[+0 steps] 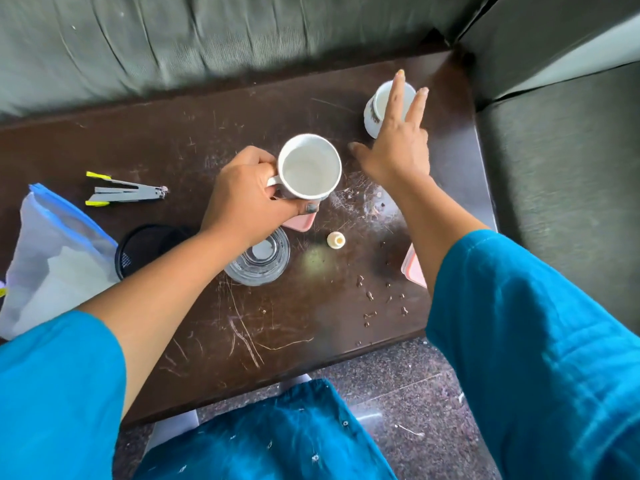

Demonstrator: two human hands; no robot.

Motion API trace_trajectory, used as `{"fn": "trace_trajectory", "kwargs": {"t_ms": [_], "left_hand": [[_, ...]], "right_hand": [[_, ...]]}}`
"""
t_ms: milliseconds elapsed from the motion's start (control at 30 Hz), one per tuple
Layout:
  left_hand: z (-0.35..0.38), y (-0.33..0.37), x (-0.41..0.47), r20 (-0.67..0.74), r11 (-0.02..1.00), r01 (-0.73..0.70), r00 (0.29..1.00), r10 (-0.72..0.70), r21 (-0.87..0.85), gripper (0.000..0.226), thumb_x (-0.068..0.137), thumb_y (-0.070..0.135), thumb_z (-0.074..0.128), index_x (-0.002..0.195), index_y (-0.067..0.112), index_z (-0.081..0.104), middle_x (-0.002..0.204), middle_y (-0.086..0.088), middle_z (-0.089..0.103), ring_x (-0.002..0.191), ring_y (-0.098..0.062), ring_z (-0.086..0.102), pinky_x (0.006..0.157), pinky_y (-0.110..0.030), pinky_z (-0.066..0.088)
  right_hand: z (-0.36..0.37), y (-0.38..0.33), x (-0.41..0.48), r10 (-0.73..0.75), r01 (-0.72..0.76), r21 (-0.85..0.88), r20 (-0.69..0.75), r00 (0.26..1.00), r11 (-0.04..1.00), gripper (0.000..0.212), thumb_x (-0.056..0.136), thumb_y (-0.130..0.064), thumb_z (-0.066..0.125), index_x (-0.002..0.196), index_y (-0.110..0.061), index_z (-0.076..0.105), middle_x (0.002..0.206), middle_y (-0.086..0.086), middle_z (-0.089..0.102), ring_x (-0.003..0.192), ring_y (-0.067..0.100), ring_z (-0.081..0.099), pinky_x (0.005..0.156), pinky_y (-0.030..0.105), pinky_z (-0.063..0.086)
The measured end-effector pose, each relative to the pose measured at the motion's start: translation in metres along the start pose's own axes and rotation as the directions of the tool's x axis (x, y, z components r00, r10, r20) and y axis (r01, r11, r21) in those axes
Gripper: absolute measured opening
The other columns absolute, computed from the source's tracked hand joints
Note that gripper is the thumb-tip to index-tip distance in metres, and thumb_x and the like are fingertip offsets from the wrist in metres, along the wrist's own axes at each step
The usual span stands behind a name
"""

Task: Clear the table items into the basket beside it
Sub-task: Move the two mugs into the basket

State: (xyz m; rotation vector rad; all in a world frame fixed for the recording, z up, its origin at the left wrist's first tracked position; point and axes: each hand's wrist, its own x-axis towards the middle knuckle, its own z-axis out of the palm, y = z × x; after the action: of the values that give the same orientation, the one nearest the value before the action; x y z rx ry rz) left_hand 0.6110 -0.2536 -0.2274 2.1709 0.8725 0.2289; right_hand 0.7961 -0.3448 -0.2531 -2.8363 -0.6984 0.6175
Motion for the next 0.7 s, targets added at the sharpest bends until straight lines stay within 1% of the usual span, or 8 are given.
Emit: {"fn": "trace_trajectory", "kwargs": {"t_ms": [67, 167, 233, 300, 467, 567, 633, 700], "left_hand": [[-0.001, -0.001, 0.002, 0.000, 1.000, -0.011, 1.000, 0.011, 0.009, 0.053, 0.057, 0.036, 0.084, 0.089, -0.003, 0.067, 0.103, -0.012, 0.063, 0.084, -0.015, 0.051, 0.060, -0.022, 0.038], [-0.003, -0.006, 0.004, -0.004, 1.000, -0.006, 1.000, 0.006, -0.004, 0.049, 0.056, 0.034, 0.085, 0.085, -0.002, 0.069, 0.104, -0.011, 0.064, 0.084, -0.015, 0.052, 0.065, -0.025, 0.039], [-0.005, -0.009, 0.003, -0.015, 1.000, 0.000, 1.000, 0.000, -0.017, 0.050, 0.055, 0.035, 0.085, 0.089, 0.001, 0.069, 0.108, -0.009, 0.064, 0.087, -0.014, 0.053, 0.066, -0.023, 0.040], [-0.009, -0.013, 0.003, -0.025, 1.000, 0.004, 1.000, -0.005, -0.024, 0.049, 0.056, 0.037, 0.084, 0.088, 0.003, 0.071, 0.111, -0.007, 0.065, 0.087, -0.013, 0.054, 0.066, -0.015, 0.038], [-0.036, -0.016, 0.002, -0.084, 0.998, 0.039, 0.996, -0.042, -0.046, 0.042, 0.055, 0.030, 0.086, 0.082, 0.002, 0.071, 0.108, -0.009, 0.065, 0.084, -0.015, 0.057, 0.069, -0.021, 0.040], [-0.067, -0.016, -0.004, -0.105, 0.993, 0.067, 0.991, -0.077, -0.097, 0.033, 0.057, 0.024, 0.086, 0.077, 0.004, 0.070, 0.105, -0.011, 0.063, 0.081, -0.014, 0.055, 0.068, -0.016, 0.039], [-0.099, -0.016, -0.013, -0.111, 0.980, 0.072, 0.989, -0.093, -0.183, 0.029, 0.058, 0.032, 0.083, 0.061, 0.016, 0.059, 0.097, -0.010, 0.054, 0.074, -0.011, 0.053, 0.064, -0.005, 0.037], [-0.134, -0.017, -0.024, -0.152, 0.969, 0.070, 0.982, -0.108, -0.236, 0.033, 0.060, 0.051, 0.066, 0.053, 0.023, 0.049, 0.092, -0.009, 0.048, 0.070, -0.008, 0.050, 0.065, -0.005, 0.037]], "right_hand": [[-0.003, -0.002, 0.006, 0.003, -0.003, 0.008, -0.003, 1.000, 1.000, 0.100, 0.080, -0.030, 0.070, 0.147, -0.029, -0.004, 0.152, 0.020, 0.002, 0.116, 0.046, 0.045, 0.096, 0.044, 0.041], [-0.009, -0.006, 0.015, 0.075, -0.075, 0.052, -0.007, 0.997, 0.996, 0.086, 0.079, -0.011, 0.068, 0.144, -0.032, 0.018, 0.144, 0.017, 0.013, 0.104, 0.041, 0.053, 0.092, 0.042, 0.047], [-0.014, -0.010, 0.018, 0.138, -0.135, 0.124, -0.011, 0.990, 0.983, 0.072, 0.077, 0.001, 0.062, 0.133, -0.035, 0.034, 0.139, 0.013, 0.021, 0.096, 0.038, 0.054, 0.078, 0.041, 0.051], [-0.019, -0.016, 0.016, 0.140, -0.136, 0.156, -0.016, 0.990, 0.978, 0.060, 0.075, 0.003, 0.058, 0.119, -0.035, 0.042, 0.134, 0.012, 0.027, 0.088, 0.035, 0.051, 0.067, 0.035, 0.044], [-0.031, -0.050, -0.011, -0.059, 0.064, 0.156, -0.037, 0.998, 0.986, 0.063, 0.069, -0.003, 0.068, 0.117, -0.035, 0.041, 0.117, 0.010, 0.042, 0.078, 0.030, 0.044, 0.067, 0.031, 0.038], [-0.044, -0.086, -0.038, -0.209, 0.216, 0.161, -0.061, 0.976, 0.963, 0.064, 0.067, -0.009, 0.069, 0.119, -0.035, 0.042, 0.106, 0.005, 0.046, 0.076, 0.027, 0.044, 0.068, 0.030, 0.034], [-0.054, -0.121, -0.056, -0.292, 0.302, 0.151, -0.087, 0.952, 0.941, 0.066, 0.068, -0.008, 0.069, 0.121, -0.035, 0.041, 0.104, 0.004, 0.046, 0.075, 0.025, 0.042, 0.069, 0.029, 0.032], [-0.063, -0.160, -0.075, -0.373, 0.384, 0.136, -0.097, 0.923, 0.913, 0.068, 0.068, -0.007, 0.069, 0.124, -0.036, 0.041, 0.106, 0.005, 0.047, 0.076, 0.024, 0.043, 0.071, 0.027, 0.032]]}}
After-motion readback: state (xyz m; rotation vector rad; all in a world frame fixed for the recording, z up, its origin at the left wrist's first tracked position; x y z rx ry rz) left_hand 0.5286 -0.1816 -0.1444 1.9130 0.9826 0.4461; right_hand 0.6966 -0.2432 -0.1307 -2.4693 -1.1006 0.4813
